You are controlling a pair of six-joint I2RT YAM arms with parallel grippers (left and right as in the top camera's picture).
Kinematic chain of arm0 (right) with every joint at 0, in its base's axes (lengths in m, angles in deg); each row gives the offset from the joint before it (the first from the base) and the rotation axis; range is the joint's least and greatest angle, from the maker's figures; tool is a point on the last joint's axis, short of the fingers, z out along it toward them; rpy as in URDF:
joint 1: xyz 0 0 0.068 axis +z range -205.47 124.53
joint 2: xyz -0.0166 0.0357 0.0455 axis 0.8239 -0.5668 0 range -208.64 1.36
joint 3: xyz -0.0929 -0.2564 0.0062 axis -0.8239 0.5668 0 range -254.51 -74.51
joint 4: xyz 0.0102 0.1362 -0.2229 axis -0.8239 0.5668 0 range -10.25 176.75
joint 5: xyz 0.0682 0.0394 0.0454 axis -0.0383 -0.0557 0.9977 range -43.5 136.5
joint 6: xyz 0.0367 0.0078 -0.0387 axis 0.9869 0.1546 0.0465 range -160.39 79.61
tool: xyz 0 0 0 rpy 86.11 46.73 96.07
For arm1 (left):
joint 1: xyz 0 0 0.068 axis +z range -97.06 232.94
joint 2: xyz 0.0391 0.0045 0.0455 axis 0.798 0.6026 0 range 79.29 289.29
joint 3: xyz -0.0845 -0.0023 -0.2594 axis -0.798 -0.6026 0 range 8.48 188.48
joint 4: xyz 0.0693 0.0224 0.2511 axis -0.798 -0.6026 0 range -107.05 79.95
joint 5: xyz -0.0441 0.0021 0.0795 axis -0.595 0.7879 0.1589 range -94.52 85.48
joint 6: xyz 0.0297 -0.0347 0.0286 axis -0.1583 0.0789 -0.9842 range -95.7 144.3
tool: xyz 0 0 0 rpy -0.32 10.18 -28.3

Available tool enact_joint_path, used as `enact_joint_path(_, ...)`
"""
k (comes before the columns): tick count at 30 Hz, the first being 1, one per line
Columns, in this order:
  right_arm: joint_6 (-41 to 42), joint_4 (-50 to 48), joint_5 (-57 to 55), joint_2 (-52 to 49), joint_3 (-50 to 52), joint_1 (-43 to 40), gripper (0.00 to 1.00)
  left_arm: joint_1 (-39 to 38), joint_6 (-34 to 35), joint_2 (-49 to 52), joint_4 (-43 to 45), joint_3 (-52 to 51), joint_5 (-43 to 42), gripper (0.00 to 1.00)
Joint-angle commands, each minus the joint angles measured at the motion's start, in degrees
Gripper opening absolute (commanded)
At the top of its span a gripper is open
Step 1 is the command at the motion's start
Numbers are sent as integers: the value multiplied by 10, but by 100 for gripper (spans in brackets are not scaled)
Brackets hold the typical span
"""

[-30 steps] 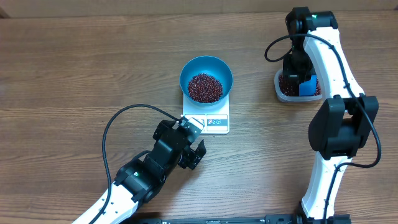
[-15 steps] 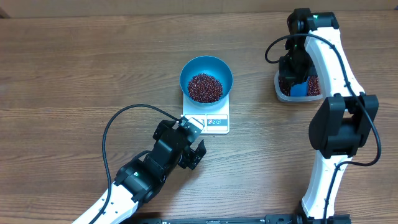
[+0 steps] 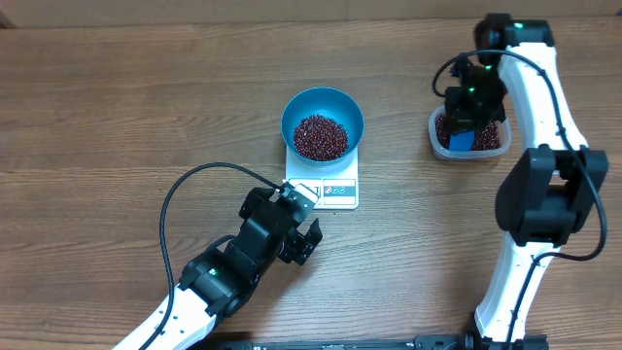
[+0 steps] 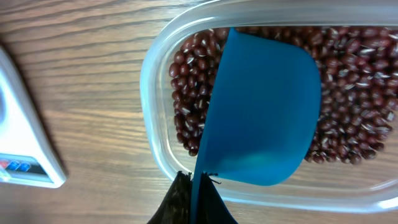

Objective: Scoop item into bowl and weigh 150g on scale
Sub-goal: 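Lower the blue scoop into the bean tub with the right gripper, then drag the scoop through the beans to fill it, right gripper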

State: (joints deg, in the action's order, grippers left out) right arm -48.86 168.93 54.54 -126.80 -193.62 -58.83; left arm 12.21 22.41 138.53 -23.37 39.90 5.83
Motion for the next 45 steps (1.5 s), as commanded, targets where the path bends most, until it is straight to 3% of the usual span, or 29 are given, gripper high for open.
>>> enact_joint_path(1,-75,10,125,-11,-1,-26,4,3,-7,-4,0,-3,6,99)
enact_joint_path(5,-162,29,227,-11,-1,-50,4,3,-7,-4,1,-3,6,99)
enact_joint_path(32,-153,46,232,-11,-1,-173,4,3,-7,-4,0,-3,6,99)
enact_joint_path(45,-210,79,273,-11,-1,-196,4,3,-7,-4,0,-3,6,100)
